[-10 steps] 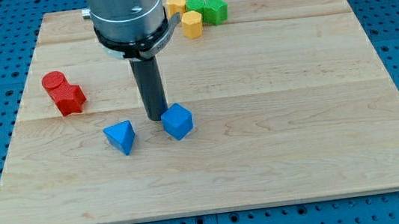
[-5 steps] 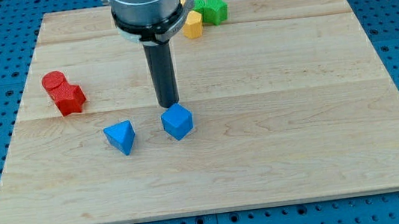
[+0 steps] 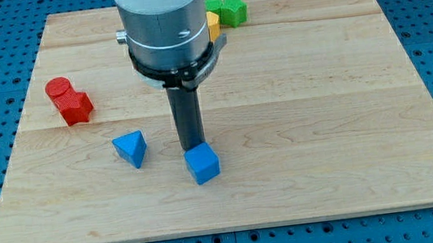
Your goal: Push the blue blocks to the bottom center
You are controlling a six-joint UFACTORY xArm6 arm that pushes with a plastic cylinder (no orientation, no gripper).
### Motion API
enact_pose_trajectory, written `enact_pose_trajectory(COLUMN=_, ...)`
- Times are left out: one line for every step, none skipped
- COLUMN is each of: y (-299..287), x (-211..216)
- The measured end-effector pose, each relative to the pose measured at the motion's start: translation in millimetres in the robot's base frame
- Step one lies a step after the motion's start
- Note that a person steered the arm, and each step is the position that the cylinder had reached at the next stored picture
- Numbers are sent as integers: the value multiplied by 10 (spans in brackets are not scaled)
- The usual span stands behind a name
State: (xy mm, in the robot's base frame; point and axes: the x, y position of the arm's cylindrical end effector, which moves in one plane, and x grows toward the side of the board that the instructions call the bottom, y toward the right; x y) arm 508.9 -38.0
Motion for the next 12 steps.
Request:
enact_pose_trajectory(y=11, x=131)
enact_pose_trajectory(y=11, x=131)
enact_pose_trajectory(y=2, x=-240)
enact_pose_trajectory(y=-2, x=-520)
enact_pose_trajectory(y=-122, x=-520)
enact_pose_trajectory(y=-754, x=-522)
enact_pose_trajectory(y=-888, x=-522)
enact_pose_trajectory(y=-947, x=-460)
enact_pose_trajectory(y=-990, x=-265)
enact_pose_trajectory(y=-990, x=-252)
enact_pose_trajectory(y=-975, x=-198)
enact_pose_trajectory(y=-876, x=-161)
